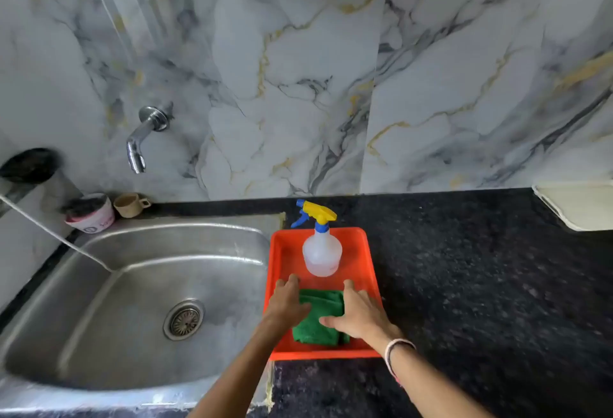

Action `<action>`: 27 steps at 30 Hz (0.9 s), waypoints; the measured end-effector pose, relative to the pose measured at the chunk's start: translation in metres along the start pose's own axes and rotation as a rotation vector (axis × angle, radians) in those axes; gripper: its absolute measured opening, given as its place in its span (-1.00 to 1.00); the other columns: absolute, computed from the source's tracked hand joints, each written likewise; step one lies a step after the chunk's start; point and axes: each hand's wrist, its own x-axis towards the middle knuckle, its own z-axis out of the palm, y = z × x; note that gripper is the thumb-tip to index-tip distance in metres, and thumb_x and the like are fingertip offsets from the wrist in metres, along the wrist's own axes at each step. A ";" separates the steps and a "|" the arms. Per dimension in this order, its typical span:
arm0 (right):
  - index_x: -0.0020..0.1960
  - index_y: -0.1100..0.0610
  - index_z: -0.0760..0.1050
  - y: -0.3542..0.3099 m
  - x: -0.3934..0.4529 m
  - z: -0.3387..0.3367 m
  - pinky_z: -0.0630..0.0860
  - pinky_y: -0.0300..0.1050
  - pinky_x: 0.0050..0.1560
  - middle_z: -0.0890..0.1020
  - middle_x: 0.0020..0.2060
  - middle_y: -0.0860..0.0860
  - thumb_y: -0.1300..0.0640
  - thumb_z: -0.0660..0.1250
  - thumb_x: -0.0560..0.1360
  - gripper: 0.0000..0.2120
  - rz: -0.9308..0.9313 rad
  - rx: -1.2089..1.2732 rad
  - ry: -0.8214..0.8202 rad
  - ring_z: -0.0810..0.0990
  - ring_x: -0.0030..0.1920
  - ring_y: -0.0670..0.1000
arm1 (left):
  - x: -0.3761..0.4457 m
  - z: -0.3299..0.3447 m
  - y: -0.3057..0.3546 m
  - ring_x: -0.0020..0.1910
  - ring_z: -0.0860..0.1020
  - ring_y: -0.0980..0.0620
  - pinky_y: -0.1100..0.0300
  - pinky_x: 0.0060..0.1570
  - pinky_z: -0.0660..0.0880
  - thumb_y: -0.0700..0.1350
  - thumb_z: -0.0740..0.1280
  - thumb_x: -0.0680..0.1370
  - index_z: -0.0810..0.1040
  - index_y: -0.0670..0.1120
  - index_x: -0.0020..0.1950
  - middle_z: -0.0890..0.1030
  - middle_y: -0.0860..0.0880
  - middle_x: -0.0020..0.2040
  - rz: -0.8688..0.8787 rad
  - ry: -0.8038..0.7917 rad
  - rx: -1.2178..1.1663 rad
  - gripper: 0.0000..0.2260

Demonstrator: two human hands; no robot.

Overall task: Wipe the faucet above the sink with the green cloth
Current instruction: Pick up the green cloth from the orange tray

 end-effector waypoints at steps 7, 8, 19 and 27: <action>0.60 0.12 0.12 0.002 0.006 0.016 0.49 0.06 0.36 0.47 0.41 0.24 0.21 0.68 0.32 0.04 0.030 0.342 0.004 0.50 0.41 0.22 | 0.015 -0.002 0.002 0.26 0.52 -0.13 0.01 0.29 0.55 -0.19 0.63 0.46 0.42 -0.18 0.38 0.52 -0.16 0.27 -0.122 -0.124 -0.141 -0.41; 0.58 0.13 0.15 0.004 0.006 0.014 0.49 0.06 0.37 0.47 0.42 0.23 0.26 0.68 0.31 0.01 0.033 0.384 0.006 0.50 0.41 0.21 | 0.014 -0.003 0.002 0.19 0.54 -0.11 -0.01 0.26 0.58 -0.18 0.65 0.44 0.46 -0.20 0.29 0.53 -0.14 0.18 -0.138 -0.130 -0.168 -0.46; 0.32 0.00 0.60 -0.068 -0.018 -0.054 0.64 -0.18 0.15 0.73 0.23 0.02 0.04 0.64 0.36 -0.44 -0.373 1.225 -0.150 0.66 0.30 0.06 | -0.041 -0.139 -0.016 0.24 0.69 -0.12 0.07 0.14 0.73 -0.21 0.47 0.56 0.60 -0.19 0.36 0.72 -0.15 0.25 0.231 -0.301 -1.054 -0.64; 0.37 0.17 0.55 -0.226 0.003 -0.093 0.51 0.20 0.40 0.68 0.31 0.19 0.08 0.59 0.44 -0.45 -0.503 1.355 -0.144 0.63 0.35 0.20 | -0.049 -0.289 -0.057 0.12 0.73 -0.16 -0.01 0.04 0.71 -0.15 0.55 0.48 0.66 -0.21 0.21 0.76 -0.16 0.12 0.398 0.064 -0.951 -0.67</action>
